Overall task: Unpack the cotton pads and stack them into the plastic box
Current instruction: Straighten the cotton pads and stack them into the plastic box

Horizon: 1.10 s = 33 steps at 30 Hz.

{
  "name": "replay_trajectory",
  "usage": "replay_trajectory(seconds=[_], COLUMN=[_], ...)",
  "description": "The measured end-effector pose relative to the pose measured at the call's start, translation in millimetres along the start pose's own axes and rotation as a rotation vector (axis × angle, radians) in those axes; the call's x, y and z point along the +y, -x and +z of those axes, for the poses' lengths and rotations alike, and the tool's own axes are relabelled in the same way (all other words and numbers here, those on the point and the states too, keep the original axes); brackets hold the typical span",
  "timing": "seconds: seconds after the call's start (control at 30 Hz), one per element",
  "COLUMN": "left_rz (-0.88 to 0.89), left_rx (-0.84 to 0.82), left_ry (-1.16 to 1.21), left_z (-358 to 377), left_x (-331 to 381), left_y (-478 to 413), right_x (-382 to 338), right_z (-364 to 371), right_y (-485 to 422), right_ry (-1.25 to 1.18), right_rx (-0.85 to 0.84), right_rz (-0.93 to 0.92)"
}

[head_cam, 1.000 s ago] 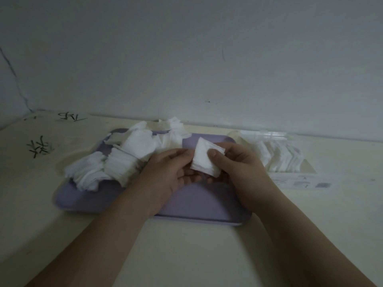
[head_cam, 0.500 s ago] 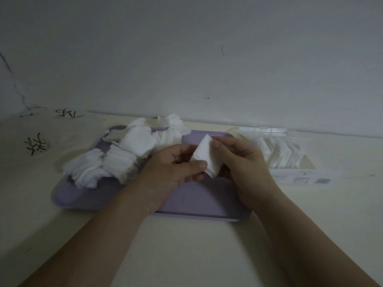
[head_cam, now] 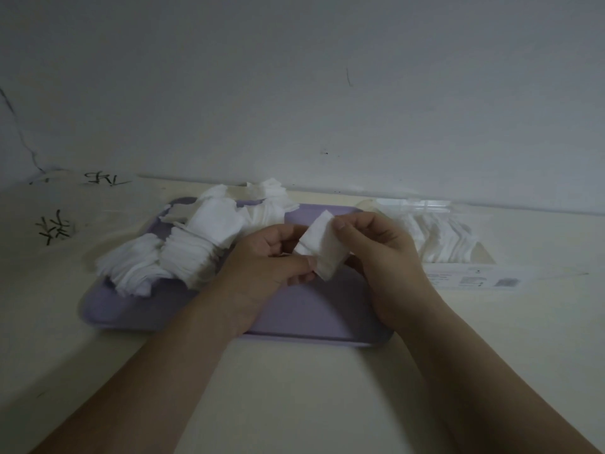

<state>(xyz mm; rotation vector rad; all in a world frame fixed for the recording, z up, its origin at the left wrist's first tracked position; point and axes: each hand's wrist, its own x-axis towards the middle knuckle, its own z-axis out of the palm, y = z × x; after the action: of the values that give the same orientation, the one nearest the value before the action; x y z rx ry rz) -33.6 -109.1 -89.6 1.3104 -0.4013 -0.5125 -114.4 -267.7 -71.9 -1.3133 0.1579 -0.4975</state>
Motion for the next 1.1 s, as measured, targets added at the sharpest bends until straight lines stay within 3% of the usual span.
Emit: replay_trajectory(seconds=[0.17,0.3,0.77,0.97,1.1], left_rz=[0.018,0.032,-0.034,0.063,0.092], left_rx=[0.052,0.001,-0.083,0.013,0.120], left_ry=[0.035,0.007,0.103,0.031,0.010], left_z=[0,-1,2,0,1], left_x=[-2,-3,11,2,7], left_y=[-1,0,2,3,7], right_x=[-9,-5,10,7,7], right_z=[-1,2,-1,1,2], right_y=[-1,3,-1,0,2], right_ry=[-0.071,-0.006,0.074,0.086,0.040], right_rx=[-0.052,-0.140,0.027,0.020,-0.111], right_rz=[-0.012,0.027,0.016,0.046,0.124])
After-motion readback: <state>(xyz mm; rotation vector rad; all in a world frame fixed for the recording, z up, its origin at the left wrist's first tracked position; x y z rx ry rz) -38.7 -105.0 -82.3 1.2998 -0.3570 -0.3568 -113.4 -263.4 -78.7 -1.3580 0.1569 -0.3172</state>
